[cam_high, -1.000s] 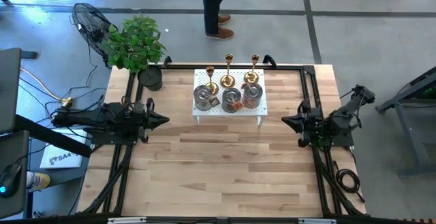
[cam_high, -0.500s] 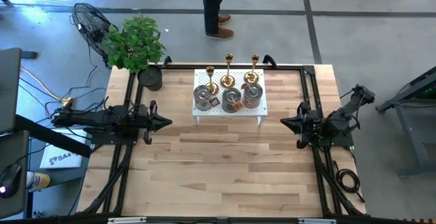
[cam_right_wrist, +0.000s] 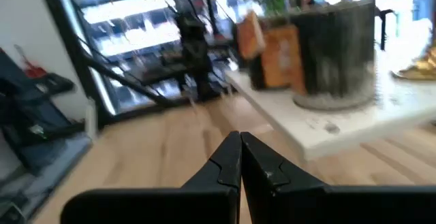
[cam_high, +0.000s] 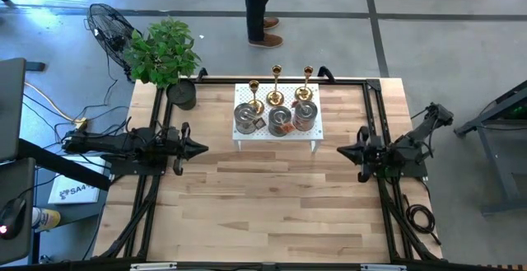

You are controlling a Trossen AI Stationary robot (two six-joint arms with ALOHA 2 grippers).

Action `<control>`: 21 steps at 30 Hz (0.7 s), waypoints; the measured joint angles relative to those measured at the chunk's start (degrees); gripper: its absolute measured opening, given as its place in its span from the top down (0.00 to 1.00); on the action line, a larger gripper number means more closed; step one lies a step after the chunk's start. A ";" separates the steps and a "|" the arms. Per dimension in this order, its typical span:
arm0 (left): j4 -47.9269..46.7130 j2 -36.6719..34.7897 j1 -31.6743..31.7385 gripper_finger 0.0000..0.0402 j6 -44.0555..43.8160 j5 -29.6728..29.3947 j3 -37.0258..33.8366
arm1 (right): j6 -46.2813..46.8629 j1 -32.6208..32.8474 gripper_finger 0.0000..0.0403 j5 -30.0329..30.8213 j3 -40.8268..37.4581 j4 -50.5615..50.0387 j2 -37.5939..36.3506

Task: Pick & Place candle stick holders
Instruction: Return to Home Position

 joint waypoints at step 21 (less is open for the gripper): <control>-0.09 0.04 0.02 1.00 1.56 -1.54 -0.11 | -5.80 -16.68 1.00 -29.99 -1.89 5.29 0.23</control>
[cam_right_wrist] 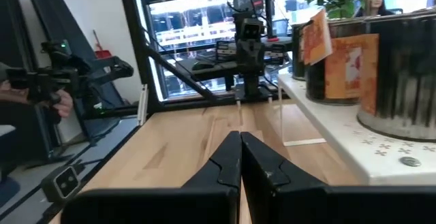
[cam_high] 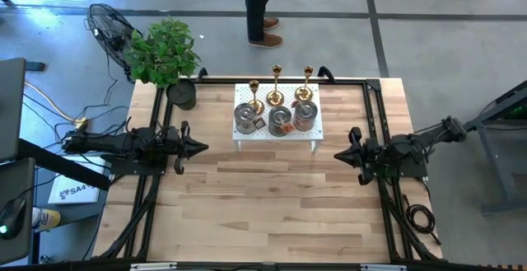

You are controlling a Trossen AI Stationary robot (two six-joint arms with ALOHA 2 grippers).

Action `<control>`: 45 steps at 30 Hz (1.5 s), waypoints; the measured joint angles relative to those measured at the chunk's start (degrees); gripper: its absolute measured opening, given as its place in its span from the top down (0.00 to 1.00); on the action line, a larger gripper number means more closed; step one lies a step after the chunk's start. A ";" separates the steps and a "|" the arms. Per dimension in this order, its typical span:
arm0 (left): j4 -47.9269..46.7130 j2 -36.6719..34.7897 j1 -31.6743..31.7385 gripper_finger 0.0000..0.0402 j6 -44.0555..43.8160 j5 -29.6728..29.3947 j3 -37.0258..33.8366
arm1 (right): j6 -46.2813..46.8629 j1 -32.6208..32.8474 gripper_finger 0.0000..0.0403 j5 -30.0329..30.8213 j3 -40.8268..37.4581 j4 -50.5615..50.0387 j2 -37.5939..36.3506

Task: Pick & Place candle stick holders
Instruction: Return to Home Position

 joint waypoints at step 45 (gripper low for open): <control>1.91 4.81 -0.02 1.00 -1.04 -2.67 -0.17 | 1.97 -13.26 0.98 -7.03 -0.02 -0.20 4.13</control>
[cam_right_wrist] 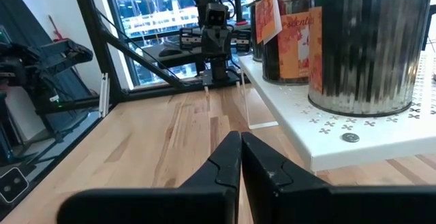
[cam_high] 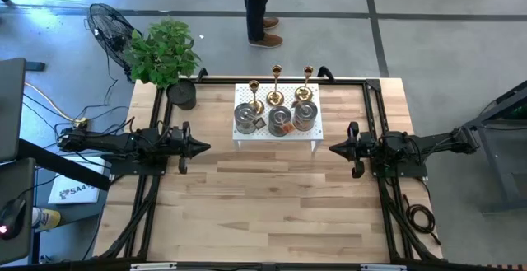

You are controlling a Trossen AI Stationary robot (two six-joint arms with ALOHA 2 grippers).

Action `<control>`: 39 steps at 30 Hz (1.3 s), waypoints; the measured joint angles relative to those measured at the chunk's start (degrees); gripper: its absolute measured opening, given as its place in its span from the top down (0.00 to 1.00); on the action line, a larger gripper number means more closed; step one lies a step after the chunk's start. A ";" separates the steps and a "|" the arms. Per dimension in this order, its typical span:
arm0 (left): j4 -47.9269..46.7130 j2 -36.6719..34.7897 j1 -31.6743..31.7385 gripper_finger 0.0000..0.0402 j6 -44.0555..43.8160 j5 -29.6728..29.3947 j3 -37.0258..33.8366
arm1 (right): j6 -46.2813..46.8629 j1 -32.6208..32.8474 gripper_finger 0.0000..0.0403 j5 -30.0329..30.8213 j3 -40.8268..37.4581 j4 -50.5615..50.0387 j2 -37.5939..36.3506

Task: Pick & Place candle stick holders
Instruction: Return to Home Position

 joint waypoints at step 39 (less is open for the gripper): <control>0.36 0.00 0.00 1.00 -0.04 0.41 0.04 | -0.02 0.01 0.98 -0.20 -0.02 0.27 0.00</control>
